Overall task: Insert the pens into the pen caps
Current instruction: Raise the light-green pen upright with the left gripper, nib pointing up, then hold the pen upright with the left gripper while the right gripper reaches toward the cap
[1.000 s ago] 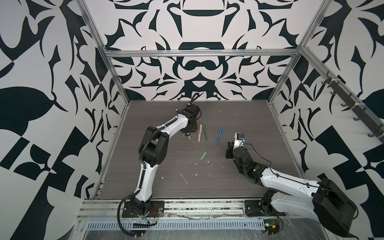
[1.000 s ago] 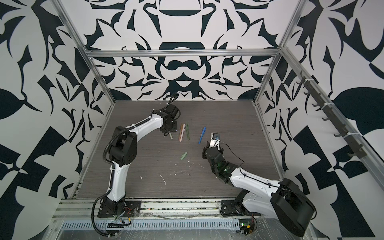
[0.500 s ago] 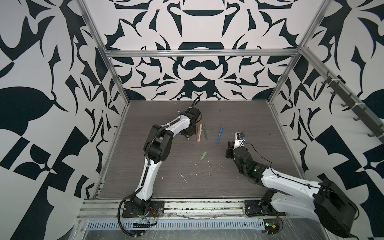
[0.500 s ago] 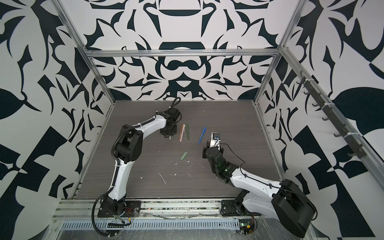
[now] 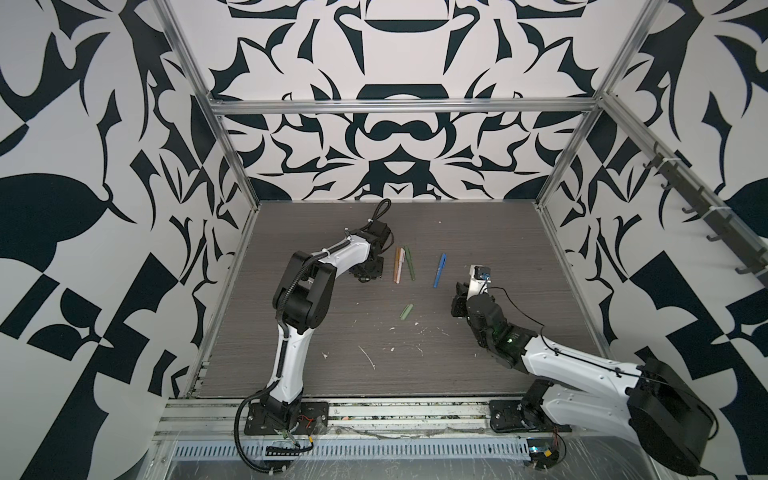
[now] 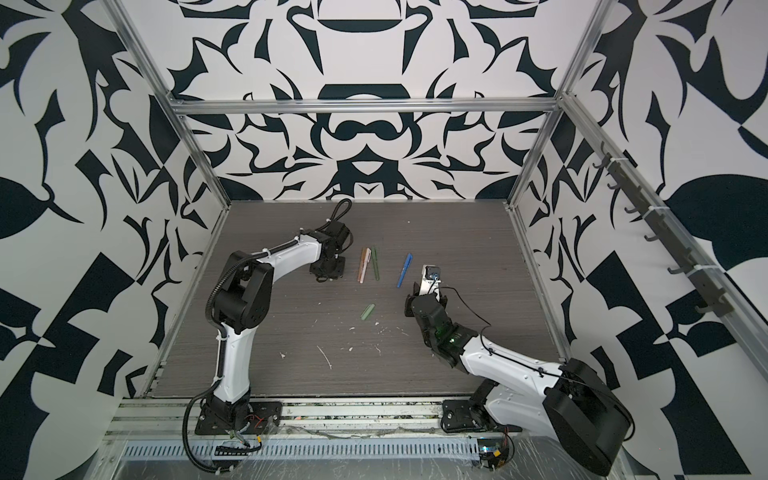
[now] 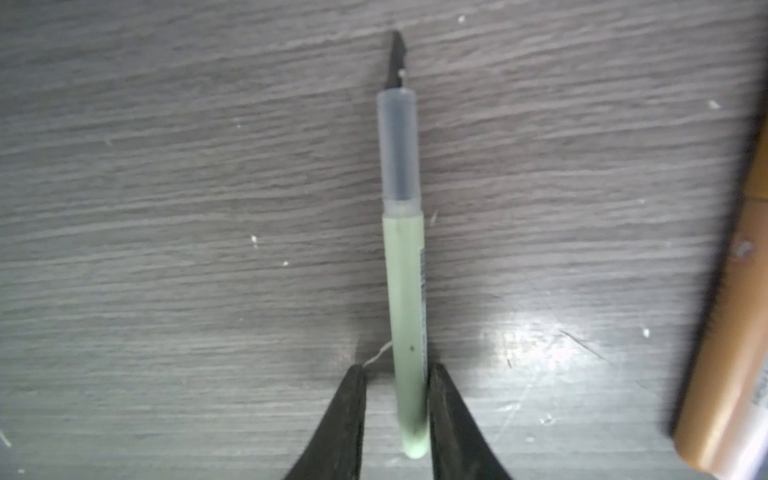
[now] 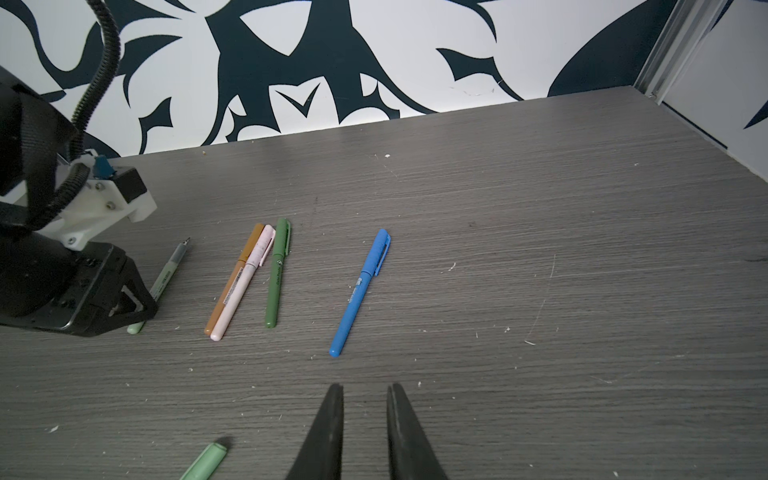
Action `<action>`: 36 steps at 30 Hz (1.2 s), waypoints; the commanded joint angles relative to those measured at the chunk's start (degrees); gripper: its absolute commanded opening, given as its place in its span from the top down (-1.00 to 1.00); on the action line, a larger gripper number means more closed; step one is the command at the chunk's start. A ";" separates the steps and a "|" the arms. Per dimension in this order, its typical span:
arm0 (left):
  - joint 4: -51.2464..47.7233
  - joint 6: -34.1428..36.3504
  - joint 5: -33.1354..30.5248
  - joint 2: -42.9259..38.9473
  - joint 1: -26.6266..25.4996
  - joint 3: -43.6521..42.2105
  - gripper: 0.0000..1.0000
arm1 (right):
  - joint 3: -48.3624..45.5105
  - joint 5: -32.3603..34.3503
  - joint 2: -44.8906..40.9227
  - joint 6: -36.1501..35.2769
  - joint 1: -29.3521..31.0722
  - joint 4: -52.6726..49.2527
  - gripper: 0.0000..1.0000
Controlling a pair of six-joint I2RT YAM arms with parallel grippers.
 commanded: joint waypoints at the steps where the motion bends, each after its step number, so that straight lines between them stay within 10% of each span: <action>1: -3.83 0.95 2.07 1.43 0.95 0.02 0.56 | 1.00 0.17 -1.24 -0.51 -0.09 0.89 0.56; 14: 3.39 3.63 8.76 -6.33 2.48 -6.97 0.89 | 2.08 -3.20 -1.06 -0.40 -0.21 -0.34 0.55; 25: 44.60 2.87 24.60 -42.53 -6.88 -43.77 0.96 | 13.99 -41.60 -4.23 7.74 -5.06 -10.29 0.45; 36: 60.99 -4.70 39.01 -58.13 -12.44 -58.96 1.00 | 22.51 -55.93 -1.26 9.40 -4.97 -13.60 0.29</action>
